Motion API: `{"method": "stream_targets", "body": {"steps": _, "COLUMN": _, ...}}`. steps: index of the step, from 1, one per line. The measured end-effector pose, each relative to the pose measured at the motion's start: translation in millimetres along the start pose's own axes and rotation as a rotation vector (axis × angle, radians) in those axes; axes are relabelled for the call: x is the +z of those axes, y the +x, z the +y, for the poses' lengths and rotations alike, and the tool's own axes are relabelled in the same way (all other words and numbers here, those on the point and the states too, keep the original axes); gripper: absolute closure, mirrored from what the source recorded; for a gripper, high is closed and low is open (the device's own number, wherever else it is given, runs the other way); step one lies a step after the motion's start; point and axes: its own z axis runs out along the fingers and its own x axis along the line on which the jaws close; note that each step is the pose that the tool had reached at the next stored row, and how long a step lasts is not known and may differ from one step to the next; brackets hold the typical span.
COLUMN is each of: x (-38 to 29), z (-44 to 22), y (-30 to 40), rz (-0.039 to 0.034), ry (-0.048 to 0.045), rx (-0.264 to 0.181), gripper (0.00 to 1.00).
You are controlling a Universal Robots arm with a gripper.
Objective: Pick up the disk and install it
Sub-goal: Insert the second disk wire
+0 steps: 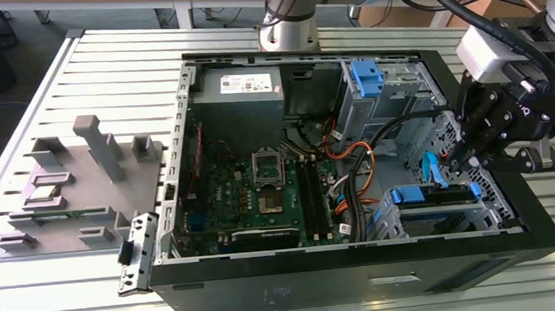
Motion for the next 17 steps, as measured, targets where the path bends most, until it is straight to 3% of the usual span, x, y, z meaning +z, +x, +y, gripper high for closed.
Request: {"method": "stream_targets", "body": {"steps": 17, "x": 1.8, "z": -8.2, "y": -14.0, "rz": 0.0, "ry": -0.0003, "rx": -0.006, "gripper": 0.76}}
